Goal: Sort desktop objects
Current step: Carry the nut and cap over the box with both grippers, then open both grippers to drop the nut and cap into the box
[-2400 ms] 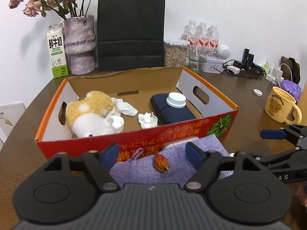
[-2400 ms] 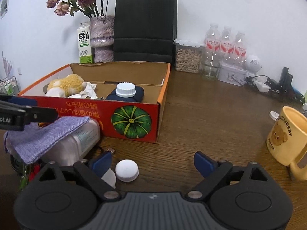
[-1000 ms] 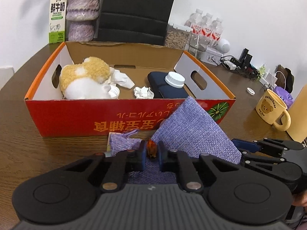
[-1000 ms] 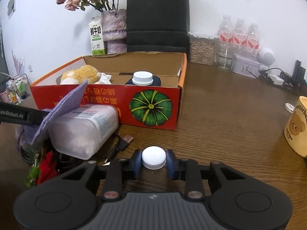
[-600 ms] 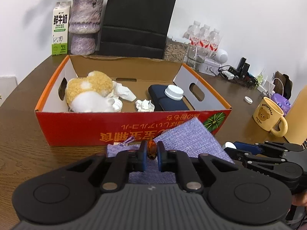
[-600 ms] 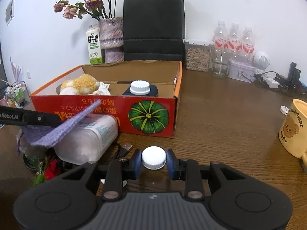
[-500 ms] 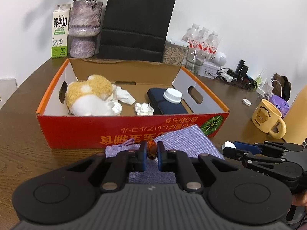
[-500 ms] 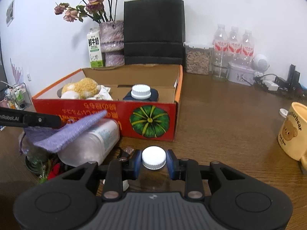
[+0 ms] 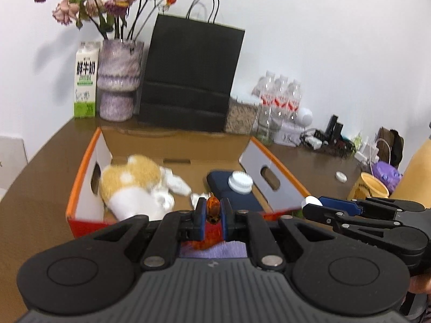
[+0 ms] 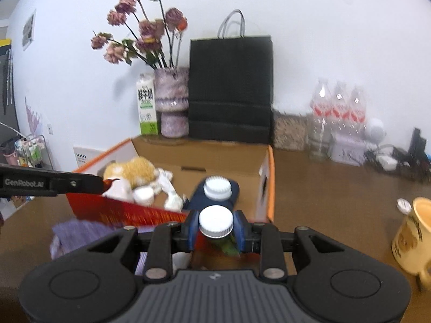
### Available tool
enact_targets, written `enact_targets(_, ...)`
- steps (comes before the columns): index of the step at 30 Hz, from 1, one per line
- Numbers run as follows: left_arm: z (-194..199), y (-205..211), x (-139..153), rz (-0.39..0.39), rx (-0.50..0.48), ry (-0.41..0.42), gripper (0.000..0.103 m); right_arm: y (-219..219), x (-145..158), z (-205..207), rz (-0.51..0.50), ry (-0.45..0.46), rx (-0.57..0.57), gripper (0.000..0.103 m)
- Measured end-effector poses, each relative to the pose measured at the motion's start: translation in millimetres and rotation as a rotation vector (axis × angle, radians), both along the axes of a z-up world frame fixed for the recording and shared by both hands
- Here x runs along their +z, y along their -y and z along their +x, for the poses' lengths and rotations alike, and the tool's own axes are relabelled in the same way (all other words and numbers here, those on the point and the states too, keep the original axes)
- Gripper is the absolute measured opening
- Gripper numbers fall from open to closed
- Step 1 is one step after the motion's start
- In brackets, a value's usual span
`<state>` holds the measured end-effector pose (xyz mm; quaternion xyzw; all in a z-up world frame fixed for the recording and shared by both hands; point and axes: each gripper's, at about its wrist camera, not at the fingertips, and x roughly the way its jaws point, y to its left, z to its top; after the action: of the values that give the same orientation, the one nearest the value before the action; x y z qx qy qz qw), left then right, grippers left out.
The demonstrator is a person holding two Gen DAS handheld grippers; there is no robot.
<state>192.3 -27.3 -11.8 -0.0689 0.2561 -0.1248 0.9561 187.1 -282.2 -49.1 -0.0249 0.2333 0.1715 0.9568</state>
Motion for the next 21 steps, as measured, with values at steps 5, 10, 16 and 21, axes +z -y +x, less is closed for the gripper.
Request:
enact_targets(5, 18, -6, 12, 0.007, 0.016, 0.044, 0.011, -23, 14, 19, -0.004, 0.029, 0.031, 0.027)
enact_targets(10, 42, -13, 19, 0.017, 0.022, 0.070, 0.011, -51, 21, 45, -0.017, 0.037, 0.060, 0.027)
enact_targets(16, 77, -24, 15, 0.018, 0.043, 0.071, 0.011, -77, 23, 85, -0.014, 0.024, 0.070, 0.027)
enact_targets(21, 101, -32, 1, 0.029, 0.045, 0.037, 0.011, -89, 13, 115, -0.005, -0.015, 0.066, 0.027)
